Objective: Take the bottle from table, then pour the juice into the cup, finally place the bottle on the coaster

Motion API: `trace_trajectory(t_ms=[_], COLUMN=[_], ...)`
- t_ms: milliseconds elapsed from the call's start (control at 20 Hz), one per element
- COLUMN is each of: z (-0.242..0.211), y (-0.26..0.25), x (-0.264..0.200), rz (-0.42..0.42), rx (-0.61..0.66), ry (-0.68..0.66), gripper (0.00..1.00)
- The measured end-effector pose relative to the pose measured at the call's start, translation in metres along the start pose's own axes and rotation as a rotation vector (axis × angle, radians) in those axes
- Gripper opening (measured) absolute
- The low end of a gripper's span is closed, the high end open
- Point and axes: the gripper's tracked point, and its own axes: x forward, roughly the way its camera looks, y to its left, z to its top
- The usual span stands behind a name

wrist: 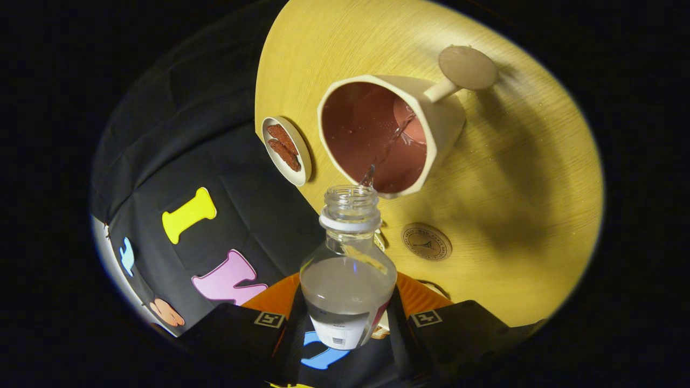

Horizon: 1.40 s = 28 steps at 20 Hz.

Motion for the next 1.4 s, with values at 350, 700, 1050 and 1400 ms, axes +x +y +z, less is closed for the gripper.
trace_trajectory(t_ms=[350,700,1050,1400], z=[-0.003,0.002,0.006,0.001], y=[0.015,0.025,0.038,0.042], x=[-0.003,-0.008,-0.019,-0.021], rz=[0.018,0.029,0.051,0.042], rx=[0.102,0.177,0.255,0.308], ry=[0.007,0.014,0.047,0.070], gripper=[0.69,0.69,0.69,0.69])
